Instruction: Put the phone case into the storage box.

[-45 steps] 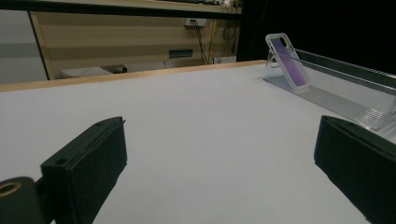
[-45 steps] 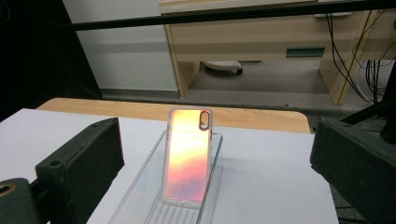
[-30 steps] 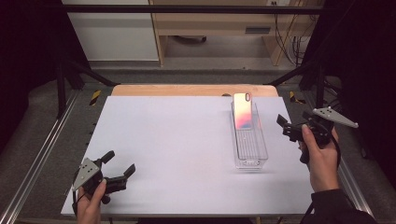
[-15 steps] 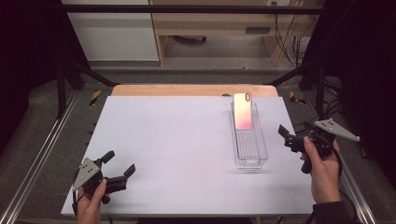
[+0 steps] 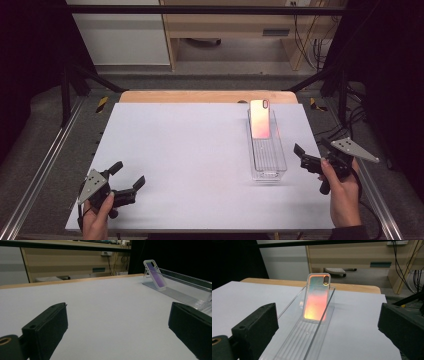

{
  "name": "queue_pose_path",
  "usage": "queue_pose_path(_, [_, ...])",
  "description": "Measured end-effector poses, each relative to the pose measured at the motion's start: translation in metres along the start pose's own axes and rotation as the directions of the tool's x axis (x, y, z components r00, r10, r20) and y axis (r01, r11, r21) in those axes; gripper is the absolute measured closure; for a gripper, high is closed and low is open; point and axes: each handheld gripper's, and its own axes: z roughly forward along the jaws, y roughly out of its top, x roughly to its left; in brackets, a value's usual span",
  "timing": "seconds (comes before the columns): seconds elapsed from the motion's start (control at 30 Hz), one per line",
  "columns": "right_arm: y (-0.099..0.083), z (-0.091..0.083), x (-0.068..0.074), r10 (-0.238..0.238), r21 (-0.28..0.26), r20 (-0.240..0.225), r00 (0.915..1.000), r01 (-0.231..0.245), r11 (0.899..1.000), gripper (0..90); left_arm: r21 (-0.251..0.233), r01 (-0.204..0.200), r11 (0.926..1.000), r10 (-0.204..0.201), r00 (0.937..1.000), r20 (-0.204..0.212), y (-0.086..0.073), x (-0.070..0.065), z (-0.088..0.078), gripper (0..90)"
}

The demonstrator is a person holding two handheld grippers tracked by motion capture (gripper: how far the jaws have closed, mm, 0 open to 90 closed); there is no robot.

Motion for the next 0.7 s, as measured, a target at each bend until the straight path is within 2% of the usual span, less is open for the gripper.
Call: queue_pose_path(0.7, [-0.024,-0.006,0.015,-0.041,-0.026,-0.032,0.9987,0.040,0.999,3.0,-0.009,0.008,0.9999,-0.008,0.9999,-0.007,0.000,0.002,-0.002,1.9])
